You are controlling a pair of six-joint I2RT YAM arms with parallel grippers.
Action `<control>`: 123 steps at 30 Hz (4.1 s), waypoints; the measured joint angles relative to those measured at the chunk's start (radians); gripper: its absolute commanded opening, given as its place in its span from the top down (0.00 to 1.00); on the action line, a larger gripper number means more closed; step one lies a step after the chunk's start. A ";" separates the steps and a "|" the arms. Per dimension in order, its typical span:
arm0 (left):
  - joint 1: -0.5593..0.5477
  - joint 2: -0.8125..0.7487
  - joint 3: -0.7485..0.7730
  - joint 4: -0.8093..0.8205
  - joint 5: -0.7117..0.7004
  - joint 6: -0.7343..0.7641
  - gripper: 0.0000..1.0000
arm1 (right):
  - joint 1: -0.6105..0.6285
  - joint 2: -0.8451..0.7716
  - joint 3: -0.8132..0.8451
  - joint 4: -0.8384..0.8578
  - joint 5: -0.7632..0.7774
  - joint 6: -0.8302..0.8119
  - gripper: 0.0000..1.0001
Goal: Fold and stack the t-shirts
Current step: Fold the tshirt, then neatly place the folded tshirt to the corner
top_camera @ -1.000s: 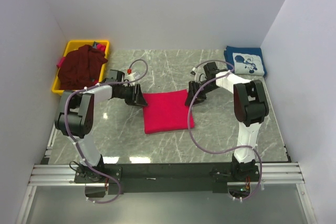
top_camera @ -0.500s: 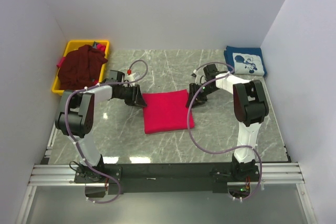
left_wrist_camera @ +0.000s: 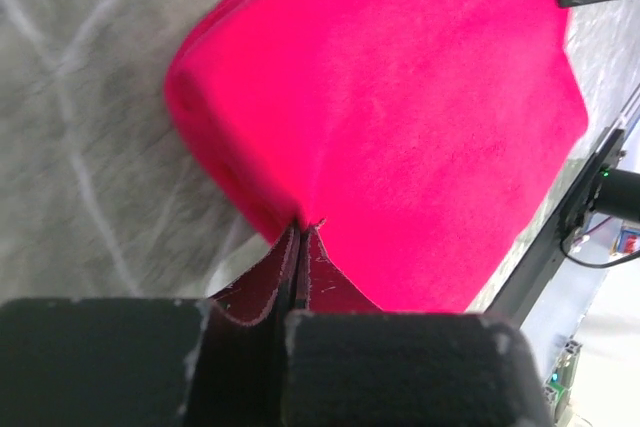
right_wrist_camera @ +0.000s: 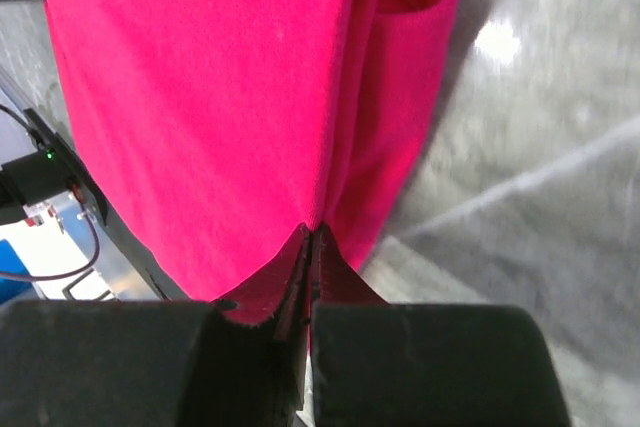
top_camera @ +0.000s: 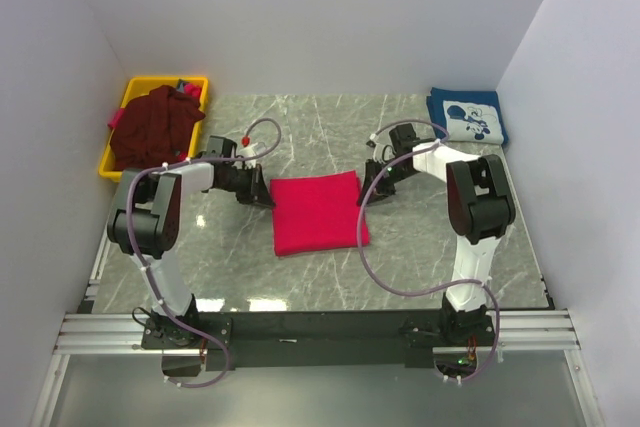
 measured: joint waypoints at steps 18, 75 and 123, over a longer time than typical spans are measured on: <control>0.100 -0.068 0.005 -0.086 0.087 0.131 0.45 | -0.032 -0.166 -0.098 0.047 -0.085 -0.044 0.43; -0.153 0.158 -0.266 0.506 0.403 -0.446 0.98 | 0.139 0.003 -0.447 0.676 -0.414 0.425 1.00; -0.045 -0.286 0.119 0.305 -0.088 0.017 0.32 | -0.126 -0.281 0.055 0.462 -0.153 0.364 0.36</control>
